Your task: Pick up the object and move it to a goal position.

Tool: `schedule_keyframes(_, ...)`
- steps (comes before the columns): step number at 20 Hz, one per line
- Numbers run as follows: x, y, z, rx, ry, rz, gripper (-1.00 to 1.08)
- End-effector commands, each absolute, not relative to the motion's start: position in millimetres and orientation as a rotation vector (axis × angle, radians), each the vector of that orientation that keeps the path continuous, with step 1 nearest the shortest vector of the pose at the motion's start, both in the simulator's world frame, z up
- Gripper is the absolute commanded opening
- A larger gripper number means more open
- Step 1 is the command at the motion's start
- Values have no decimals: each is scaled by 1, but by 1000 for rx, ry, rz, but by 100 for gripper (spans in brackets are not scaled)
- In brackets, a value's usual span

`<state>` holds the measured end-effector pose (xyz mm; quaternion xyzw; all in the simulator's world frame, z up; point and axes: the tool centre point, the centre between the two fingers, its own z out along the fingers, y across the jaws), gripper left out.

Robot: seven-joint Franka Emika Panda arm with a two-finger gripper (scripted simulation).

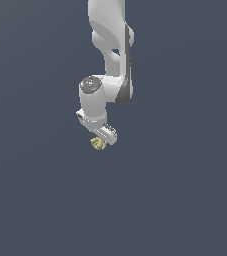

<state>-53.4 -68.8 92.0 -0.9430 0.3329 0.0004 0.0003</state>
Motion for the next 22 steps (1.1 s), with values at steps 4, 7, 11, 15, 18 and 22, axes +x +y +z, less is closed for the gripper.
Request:
schedule_keyframes(4, -55, -71, 90, -2953, 1072, 1, 100)
schedule_keyframes(7, -55, -71, 87, -2953, 1073, 1, 100)
schedule_keyframes(11, -56, -70, 74, -2952, 1074, 1, 100)
schedule_keyframes(15, -56, -71, 54, -2951, 1079, 0, 100)
schedule_keyframes(18, -56, -71, 44, -2950, 1081, 0, 100)
schedule_keyframes(22, -56, -71, 40, -2950, 1081, 0, 100)
